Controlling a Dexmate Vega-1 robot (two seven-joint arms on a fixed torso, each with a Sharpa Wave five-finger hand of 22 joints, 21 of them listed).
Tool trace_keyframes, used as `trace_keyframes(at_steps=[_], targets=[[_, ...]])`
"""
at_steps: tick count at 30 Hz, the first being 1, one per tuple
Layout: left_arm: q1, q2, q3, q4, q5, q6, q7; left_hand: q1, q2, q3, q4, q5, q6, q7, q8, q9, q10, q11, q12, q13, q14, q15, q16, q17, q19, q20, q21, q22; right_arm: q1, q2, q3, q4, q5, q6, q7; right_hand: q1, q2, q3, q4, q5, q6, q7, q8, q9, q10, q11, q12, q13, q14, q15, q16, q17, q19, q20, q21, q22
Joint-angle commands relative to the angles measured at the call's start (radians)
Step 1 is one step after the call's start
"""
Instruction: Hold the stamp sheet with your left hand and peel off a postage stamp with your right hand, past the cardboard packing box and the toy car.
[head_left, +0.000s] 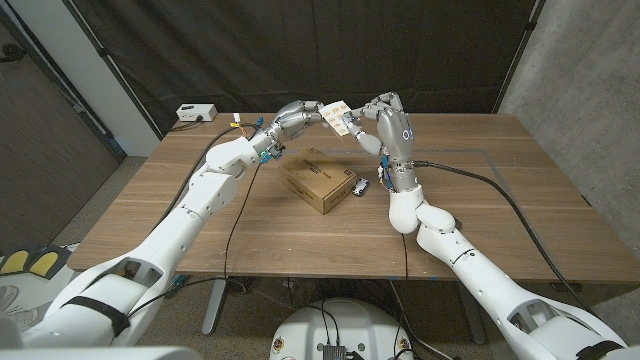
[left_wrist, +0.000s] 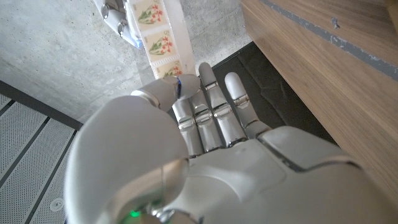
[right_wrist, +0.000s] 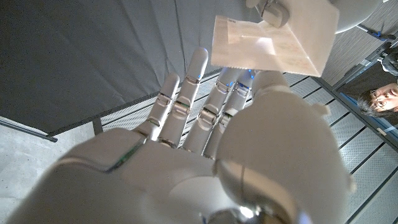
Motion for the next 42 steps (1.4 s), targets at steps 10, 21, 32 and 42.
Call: trace_keyframes(at_steps=[10,21,32,42], targets=[[0.008,0.045,0.005,-0.037,0.01,0.008,-0.052,-0.006,0.004,0.009,0.0,0.002,0.074,0.125,0.06,0.005,0.025,-0.062,0.004,0.009,0.002,-0.118,-0.004,0.002,-0.009,0.0,0.001,0.002,-0.032,0.097,0.1,0.02,-0.071,0.05,-0.019,0.017,0.008,0.011,-0.009,-0.013,0.025,0.014,0.019,0.02,0.017,0.005,0.008,0.01,0.018,-0.129,0.014,0.018,-0.008,-0.013,0.02,0.004],[0.062,0.043,-0.013,-0.098,0.072,-0.01,0.117,-0.008,0.006,0.01,0.001,0.001,0.07,0.125,0.061,0.003,0.024,-0.058,0.002,0.011,0.004,-0.122,-0.002,0.004,-0.011,0.0,0.002,0.002,-0.072,0.043,0.1,-0.035,0.104,0.11,0.048,-0.05,0.02,0.01,0.028,-0.061,-0.045,0.003,-0.009,0.026,-0.049,0.003,-0.034,0.017,-0.01,-0.126,-0.004,0.041,-0.027,0.002,0.041,0.001],[0.052,0.019,0.008,-0.089,0.082,-0.01,0.158,-0.009,0.01,0.009,0.002,-0.003,0.066,0.125,0.061,-0.001,0.017,-0.055,-0.004,0.011,-0.001,-0.122,-0.003,0.008,-0.009,0.0,0.002,0.002,-0.137,-0.027,0.119,-0.141,0.2,0.164,0.23,-0.196,-0.03,-0.023,0.068,-0.116,-0.149,0.008,-0.063,0.026,-0.159,0.006,-0.086,0.036,-0.097,-0.122,-0.062,0.04,-0.058,0.025,0.037,-0.012],[0.04,0.016,0.016,-0.086,0.064,0.006,0.14,-0.007,0.01,0.008,0.0,-0.006,0.06,0.125,0.065,0.004,0.014,-0.052,-0.007,0.01,-0.004,-0.12,-0.005,0.009,-0.009,-0.001,0.002,0.002,-0.133,-0.033,0.118,-0.153,0.107,0.114,0.229,-0.153,-0.065,-0.019,0.029,-0.094,-0.179,-0.014,-0.078,0.028,-0.182,-0.006,-0.101,0.039,-0.113,-0.124,-0.068,0.046,-0.058,0.026,0.038,-0.015]])
